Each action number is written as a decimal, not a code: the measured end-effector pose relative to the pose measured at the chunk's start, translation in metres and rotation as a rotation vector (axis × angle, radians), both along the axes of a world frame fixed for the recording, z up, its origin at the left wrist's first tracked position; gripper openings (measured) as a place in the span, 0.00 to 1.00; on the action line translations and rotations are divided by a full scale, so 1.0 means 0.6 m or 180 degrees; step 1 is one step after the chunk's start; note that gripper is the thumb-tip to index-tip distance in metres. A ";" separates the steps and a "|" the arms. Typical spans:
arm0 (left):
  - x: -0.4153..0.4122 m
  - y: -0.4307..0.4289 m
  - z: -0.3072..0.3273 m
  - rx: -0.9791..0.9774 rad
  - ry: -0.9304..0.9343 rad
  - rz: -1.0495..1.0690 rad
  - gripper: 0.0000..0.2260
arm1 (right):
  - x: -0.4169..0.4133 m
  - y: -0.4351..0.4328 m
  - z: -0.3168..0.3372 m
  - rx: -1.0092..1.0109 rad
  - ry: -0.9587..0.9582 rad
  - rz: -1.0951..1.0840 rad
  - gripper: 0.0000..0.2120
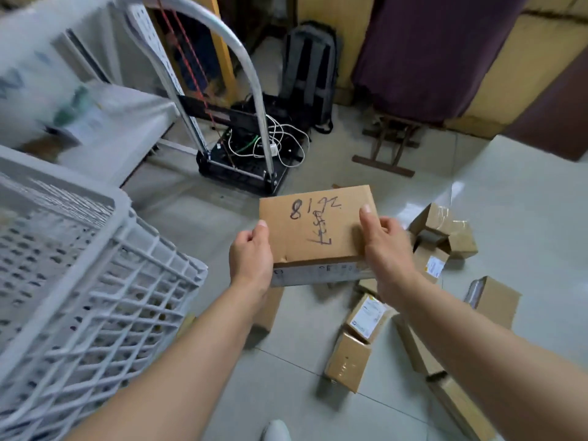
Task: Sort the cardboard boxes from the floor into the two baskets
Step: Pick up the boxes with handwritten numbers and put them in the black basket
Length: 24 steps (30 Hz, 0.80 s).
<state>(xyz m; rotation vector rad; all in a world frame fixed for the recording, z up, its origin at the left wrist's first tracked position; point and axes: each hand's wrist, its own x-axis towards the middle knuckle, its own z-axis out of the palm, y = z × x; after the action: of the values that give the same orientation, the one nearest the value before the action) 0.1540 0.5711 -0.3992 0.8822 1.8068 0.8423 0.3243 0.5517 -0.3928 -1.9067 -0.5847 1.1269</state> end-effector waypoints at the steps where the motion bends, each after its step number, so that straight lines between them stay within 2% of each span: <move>1: -0.003 -0.001 0.032 0.0097 0.0025 0.0021 0.17 | -0.004 0.001 0.030 0.0109 -0.0076 -0.0014 0.21; 6: -0.053 -0.013 0.276 0.0599 0.0084 0.0172 0.14 | -0.056 -0.012 0.263 0.0645 -0.0051 0.0053 0.21; 11: -0.125 -0.051 0.437 0.1010 -0.0017 0.0383 0.13 | -0.133 -0.035 0.421 0.1093 -0.0006 0.0223 0.20; 17: -0.224 -0.093 0.547 0.1365 -0.0175 0.0773 0.12 | -0.231 -0.049 0.546 0.1647 0.0010 0.0546 0.16; 24: -0.345 -0.160 0.611 0.1544 -0.0108 0.1605 0.12 | -0.373 -0.046 0.595 0.1786 0.0373 0.1220 0.16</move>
<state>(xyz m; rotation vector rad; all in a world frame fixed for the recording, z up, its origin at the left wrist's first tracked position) -0.0529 0.4751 -0.0328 0.6975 1.8523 1.6560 0.1008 0.5241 -0.0357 -1.2687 -1.1018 1.1451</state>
